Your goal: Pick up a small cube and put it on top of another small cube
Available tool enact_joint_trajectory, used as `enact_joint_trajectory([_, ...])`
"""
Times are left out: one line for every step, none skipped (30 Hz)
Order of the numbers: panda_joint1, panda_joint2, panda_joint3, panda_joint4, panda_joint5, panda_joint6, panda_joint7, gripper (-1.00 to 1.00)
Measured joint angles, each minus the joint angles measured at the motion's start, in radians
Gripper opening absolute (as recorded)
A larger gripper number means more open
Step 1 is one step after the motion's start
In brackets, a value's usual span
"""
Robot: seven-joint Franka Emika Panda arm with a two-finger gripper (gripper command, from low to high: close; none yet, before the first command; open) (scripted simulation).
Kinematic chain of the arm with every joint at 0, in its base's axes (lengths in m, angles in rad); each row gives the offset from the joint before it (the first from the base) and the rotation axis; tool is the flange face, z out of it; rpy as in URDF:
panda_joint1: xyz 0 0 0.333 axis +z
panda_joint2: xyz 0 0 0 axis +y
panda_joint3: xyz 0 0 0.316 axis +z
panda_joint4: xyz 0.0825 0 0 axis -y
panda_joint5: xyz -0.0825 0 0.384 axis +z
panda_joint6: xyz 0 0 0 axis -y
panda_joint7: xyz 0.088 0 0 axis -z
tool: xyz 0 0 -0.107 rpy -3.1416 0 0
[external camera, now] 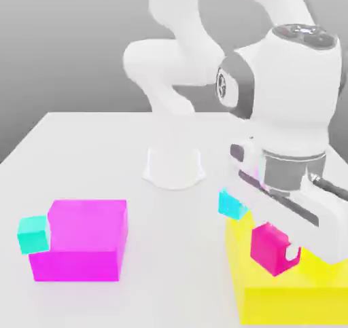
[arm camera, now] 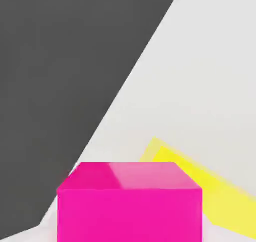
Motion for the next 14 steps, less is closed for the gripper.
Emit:
enact_joint_trajectory([0.032,-0.024,0.01,-0.005,0.013,-0.02,0.02,-1.0])
enact_joint_trajectory([0.062,-0.046,0.021,-0.01,0.025,-0.039,0.041,-1.0])
enact_joint_trajectory([0.089,-0.066,0.031,-0.016,0.034,-0.056,0.063,-1.0])
enact_joint_trajectory([0.107,-0.081,0.04,-0.022,0.041,-0.07,0.085,-1.0])
enact_joint_trajectory([0.114,-0.08,0.039,-0.028,0.037,-0.066,0.101,-1.0])
enact_joint_trajectory([0.111,-0.07,0.039,-0.033,0.028,-0.054,0.114,-1.0])
enact_joint_trajectory([0.109,-0.056,0.04,-0.039,0.016,-0.036,0.126,-1.0])
enact_joint_trajectory([0.108,-0.039,0.04,-0.046,0.002,-0.014,0.138,-1.0])
enact_joint_trajectory([0.109,-0.02,0.038,-0.052,-0.012,0.009,0.149,-1.0])
enact_joint_trajectory([0.109,0.001,0.038,-0.059,-0.026,0.033,0.159,-1.0])
enact_joint_trajectory([0.112,0.022,0.038,-0.066,-0.04,0.059,0.17,-1.0])
enact_joint_trajectory([0.115,0.038,0.037,-0.071,-0.05,0.078,0.178,1.0])
enact_joint_trajectory([0.115,0.038,0.037,-0.071,-0.05,0.078,0.178,1.0])
enact_joint_trajectory([0.115,0.038,0.037,-0.071,-0.05,0.078,0.178,1.0])
